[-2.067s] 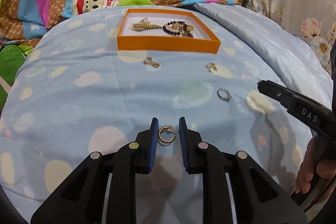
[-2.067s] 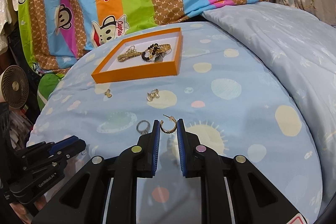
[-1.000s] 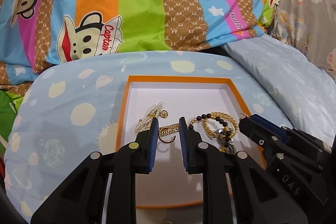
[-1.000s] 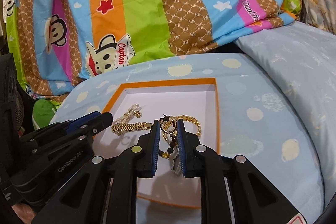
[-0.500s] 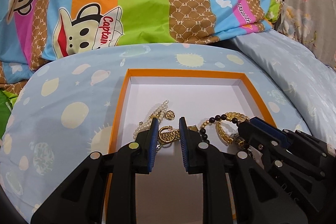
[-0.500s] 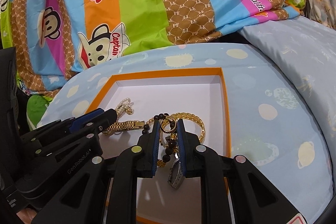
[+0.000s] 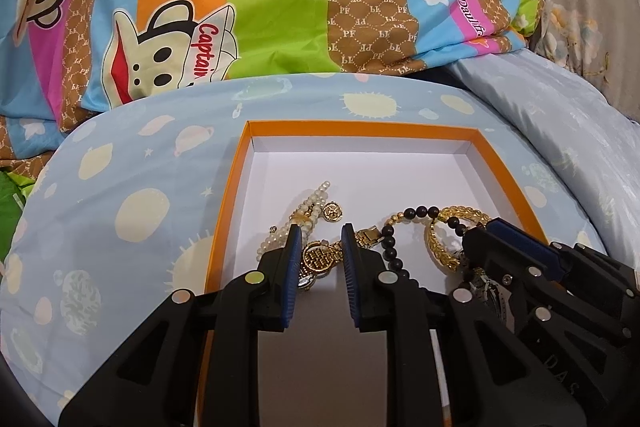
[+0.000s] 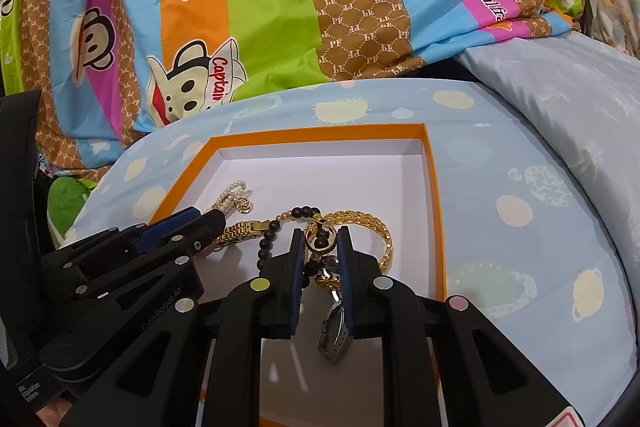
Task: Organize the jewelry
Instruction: 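Carry the hoop earring into the orange box and open the left gripper, then grasp the silver ring on the sheet with the right gripper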
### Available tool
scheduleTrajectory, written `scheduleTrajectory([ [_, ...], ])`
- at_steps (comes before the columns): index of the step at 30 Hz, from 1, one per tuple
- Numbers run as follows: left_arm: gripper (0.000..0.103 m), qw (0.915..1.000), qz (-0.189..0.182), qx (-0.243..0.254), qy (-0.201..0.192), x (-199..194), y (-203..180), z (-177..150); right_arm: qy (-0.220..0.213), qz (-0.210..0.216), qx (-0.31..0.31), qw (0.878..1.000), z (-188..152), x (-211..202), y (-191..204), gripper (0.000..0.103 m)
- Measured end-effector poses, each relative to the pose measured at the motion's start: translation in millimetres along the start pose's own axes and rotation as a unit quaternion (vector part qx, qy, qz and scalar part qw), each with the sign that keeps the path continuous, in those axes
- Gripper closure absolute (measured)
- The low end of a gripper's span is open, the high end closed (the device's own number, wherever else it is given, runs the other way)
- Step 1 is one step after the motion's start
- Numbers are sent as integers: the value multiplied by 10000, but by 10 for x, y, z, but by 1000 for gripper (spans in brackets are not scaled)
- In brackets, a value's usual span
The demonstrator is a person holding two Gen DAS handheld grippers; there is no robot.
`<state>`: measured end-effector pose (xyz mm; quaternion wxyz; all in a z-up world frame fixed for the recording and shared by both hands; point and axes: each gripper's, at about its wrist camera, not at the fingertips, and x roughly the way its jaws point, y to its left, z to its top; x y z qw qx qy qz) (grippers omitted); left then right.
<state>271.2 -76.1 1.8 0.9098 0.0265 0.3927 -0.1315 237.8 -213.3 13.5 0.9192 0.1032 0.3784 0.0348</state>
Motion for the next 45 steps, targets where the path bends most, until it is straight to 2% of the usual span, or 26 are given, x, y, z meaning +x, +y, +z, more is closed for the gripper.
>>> scheduleTrajectory([
  [12,83,10000,16,-25,10,23,15,-4,0,-2,0,10000,-1,0,1,87],
  [14,80,10000,19,-30,10,23,15,-4,-6,-6,7,10000,-3,3,-3,87],
  [22,49,9997,156,-18,-160,-36,3,0,-19,-10,44,10000,0,8,1,84],
  [24,46,9996,146,-48,-220,-59,14,7,-61,8,79,9999,3,-9,-10,82],
  [28,43,9994,79,-139,-312,-137,51,5,-219,6,138,9997,-4,-125,-57,73],
  [31,42,9992,84,-138,-373,-255,54,-17,-269,36,174,9995,-45,-268,-78,72],
  [38,37,9992,-42,-96,-378,-697,57,-294,-290,17,133,9995,-489,-826,-62,72],
  [45,37,9997,72,178,-153,-996,14,-786,55,-12,186,9998,-1116,-1185,-45,73],
])
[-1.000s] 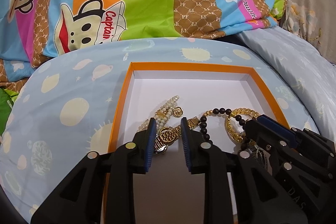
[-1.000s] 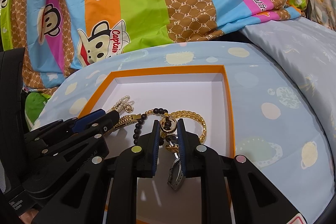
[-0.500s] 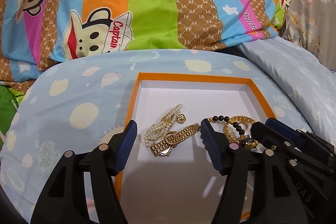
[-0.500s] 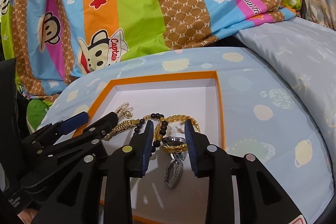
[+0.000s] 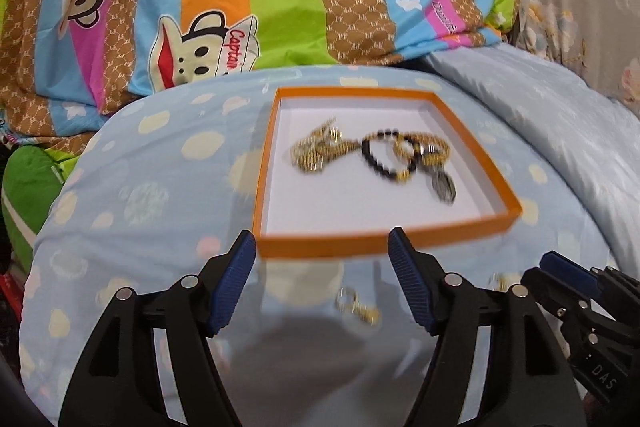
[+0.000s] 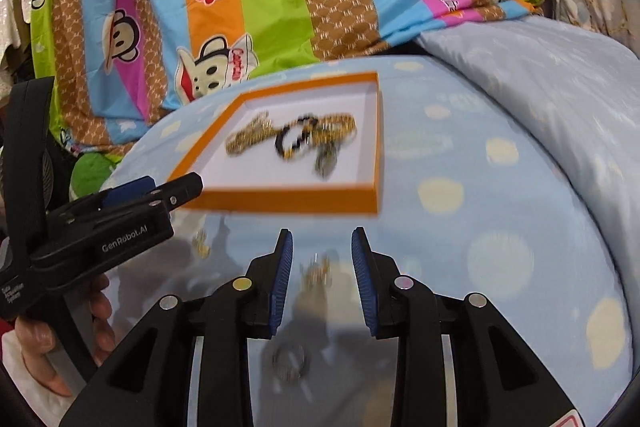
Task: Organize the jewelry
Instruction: 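Grasp the silver ring on the sheet with the right gripper, then grasp the gold charm earring with the left gripper while the right holds the silver ring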
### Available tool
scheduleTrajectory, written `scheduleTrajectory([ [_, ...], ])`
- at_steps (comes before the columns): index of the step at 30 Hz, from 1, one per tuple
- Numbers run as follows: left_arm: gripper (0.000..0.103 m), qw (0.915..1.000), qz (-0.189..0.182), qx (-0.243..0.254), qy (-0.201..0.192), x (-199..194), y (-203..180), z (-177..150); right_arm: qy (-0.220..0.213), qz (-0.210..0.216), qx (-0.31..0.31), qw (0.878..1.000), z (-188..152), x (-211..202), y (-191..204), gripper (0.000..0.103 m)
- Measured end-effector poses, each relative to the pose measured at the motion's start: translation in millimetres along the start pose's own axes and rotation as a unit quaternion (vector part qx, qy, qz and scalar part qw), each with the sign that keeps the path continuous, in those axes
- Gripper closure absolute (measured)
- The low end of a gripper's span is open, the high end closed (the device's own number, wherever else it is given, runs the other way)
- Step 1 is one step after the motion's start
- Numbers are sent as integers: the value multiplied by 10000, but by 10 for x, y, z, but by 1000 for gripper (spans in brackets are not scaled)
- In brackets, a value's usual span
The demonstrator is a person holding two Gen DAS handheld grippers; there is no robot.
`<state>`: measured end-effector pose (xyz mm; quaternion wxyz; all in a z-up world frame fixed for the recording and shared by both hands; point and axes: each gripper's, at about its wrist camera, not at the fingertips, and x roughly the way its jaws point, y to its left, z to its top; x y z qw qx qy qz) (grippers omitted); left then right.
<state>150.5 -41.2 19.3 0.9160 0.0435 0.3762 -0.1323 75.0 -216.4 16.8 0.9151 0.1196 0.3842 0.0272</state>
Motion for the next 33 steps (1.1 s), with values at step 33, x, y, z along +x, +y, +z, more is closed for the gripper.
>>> scheduleTrajectory([
  [33,55,9977,-108,-39,671,239,-41,-191,519,-219,-146,9983,69,397,80,82],
])
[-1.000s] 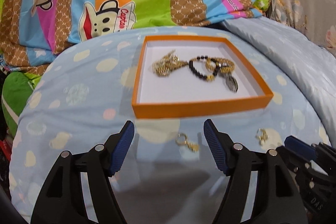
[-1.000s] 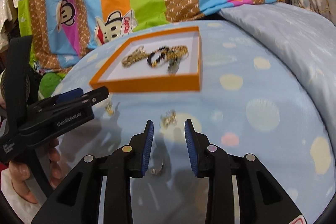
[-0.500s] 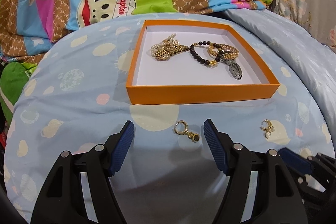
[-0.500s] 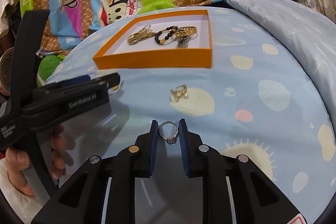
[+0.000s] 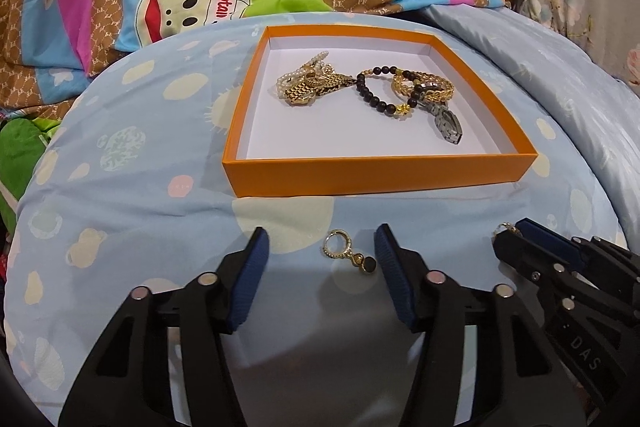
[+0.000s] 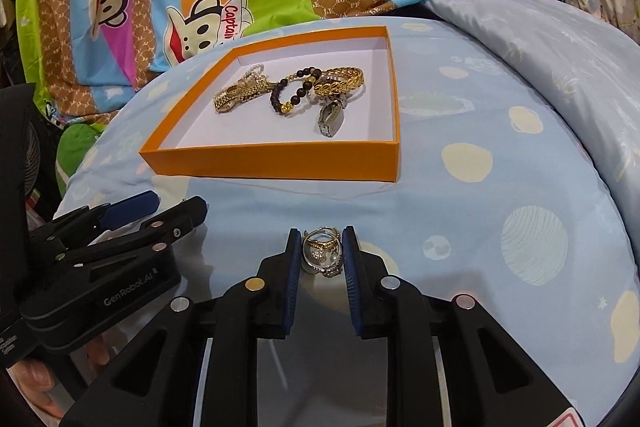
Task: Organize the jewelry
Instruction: 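Grasp the gold charm earring with the left gripper while the right holds the silver ring, then lower the charm earring into the box with the left gripper while the right drops the ring there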
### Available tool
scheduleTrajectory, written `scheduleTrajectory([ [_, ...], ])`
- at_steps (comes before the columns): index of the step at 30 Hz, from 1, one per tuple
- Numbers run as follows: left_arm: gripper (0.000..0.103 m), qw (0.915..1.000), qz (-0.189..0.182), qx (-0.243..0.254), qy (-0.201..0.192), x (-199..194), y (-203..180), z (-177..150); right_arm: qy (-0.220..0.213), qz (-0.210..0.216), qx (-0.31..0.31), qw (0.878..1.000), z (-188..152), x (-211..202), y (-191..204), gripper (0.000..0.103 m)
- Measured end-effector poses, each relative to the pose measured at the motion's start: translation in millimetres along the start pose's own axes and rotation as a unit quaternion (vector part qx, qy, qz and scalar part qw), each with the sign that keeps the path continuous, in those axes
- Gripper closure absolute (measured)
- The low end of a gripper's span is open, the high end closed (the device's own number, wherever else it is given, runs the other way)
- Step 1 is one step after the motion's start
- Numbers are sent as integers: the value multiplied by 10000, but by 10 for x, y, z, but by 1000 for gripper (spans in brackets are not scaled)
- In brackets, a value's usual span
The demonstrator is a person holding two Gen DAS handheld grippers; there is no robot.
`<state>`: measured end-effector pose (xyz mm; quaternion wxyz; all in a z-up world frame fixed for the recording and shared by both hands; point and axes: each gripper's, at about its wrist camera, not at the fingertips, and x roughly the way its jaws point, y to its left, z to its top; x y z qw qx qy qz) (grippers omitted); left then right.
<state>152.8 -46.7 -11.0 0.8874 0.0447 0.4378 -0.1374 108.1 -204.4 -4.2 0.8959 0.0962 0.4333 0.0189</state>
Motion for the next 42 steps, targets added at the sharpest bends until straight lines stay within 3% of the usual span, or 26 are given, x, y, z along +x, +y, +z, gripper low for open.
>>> scheduleTrajectory([
  [9,89,9996,-263,30,-7,-17,-12,3,33,-209,-165,9996,3,17,62,83],
  [17,89,9987,-513,-43,-52,-100,31,-26,-21,-91,-69,9999,-7,-16,25,84],
  [42,90,9973,-524,-200,-478,-912,404,-295,-393,48,-82,9992,-3,-438,6,84],
])
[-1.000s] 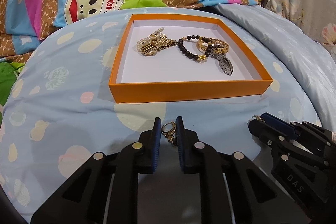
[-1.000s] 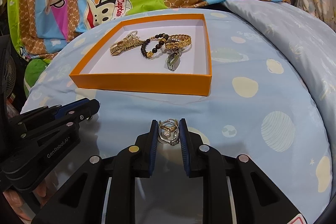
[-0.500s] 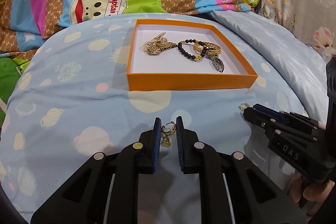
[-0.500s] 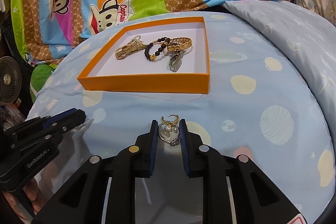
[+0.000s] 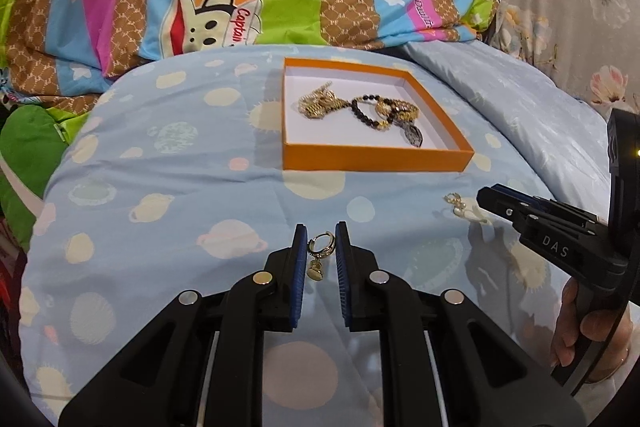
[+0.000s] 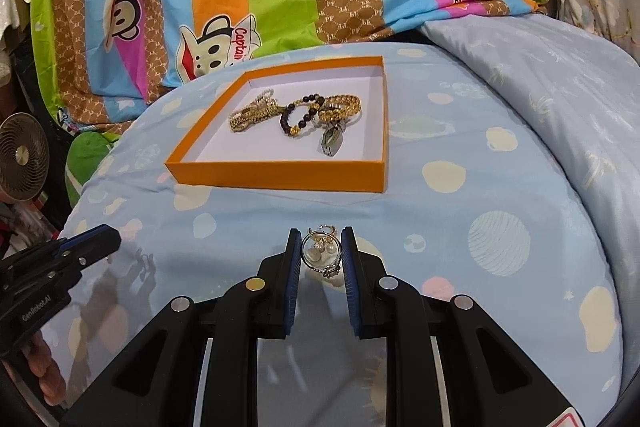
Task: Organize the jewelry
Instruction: 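Lower the charm earring into the box with the left gripper while the right drops the ring there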
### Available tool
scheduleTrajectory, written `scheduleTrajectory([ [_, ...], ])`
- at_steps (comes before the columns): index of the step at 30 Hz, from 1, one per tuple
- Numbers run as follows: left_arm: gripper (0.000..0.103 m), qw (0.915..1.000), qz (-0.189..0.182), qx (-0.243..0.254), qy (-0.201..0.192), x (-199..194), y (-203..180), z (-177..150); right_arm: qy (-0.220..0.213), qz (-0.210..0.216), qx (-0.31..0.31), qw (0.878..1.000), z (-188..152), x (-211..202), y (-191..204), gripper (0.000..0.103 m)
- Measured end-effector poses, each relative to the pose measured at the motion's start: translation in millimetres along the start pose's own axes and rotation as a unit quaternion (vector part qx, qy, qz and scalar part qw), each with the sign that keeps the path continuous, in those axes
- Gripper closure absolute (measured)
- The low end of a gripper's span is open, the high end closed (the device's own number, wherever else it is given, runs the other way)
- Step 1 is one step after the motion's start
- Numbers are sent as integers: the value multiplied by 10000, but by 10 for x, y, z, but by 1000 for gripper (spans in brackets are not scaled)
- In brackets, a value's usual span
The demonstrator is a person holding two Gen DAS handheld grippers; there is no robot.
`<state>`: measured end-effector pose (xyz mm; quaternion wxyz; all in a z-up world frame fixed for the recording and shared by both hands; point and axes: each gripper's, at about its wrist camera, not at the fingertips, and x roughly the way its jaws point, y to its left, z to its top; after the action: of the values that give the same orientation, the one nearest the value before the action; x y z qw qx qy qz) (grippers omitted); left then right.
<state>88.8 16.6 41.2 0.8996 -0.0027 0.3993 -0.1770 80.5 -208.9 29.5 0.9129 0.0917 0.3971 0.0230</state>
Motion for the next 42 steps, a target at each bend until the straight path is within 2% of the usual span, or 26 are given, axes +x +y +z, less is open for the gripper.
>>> scheduleTrajectory([
  [5,90,9997,51,-92,-239,-178,112,207,-189,46,-51,9998,152,-143,11,84],
  [11,90,9981,168,105,-581,-258,75,568,-455,99,-178,9988,457,-232,69,84],
  [19,90,9967,89,236,-765,85,-107,1124,-700,105,-288,9971,928,-127,134,84],
  [26,90,9975,40,302,-643,308,-188,1089,-297,149,-132,9994,705,161,73,84],
  [29,90,9982,0,302,-523,409,-214,1041,-309,157,-77,9994,692,210,51,84],
  [36,90,9992,-59,233,-322,722,-294,1078,-341,42,-108,9994,830,391,30,84],
  [42,89,9997,-32,185,-141,1096,-342,1095,-201,-37,-103,9997,929,716,-3,84],
])
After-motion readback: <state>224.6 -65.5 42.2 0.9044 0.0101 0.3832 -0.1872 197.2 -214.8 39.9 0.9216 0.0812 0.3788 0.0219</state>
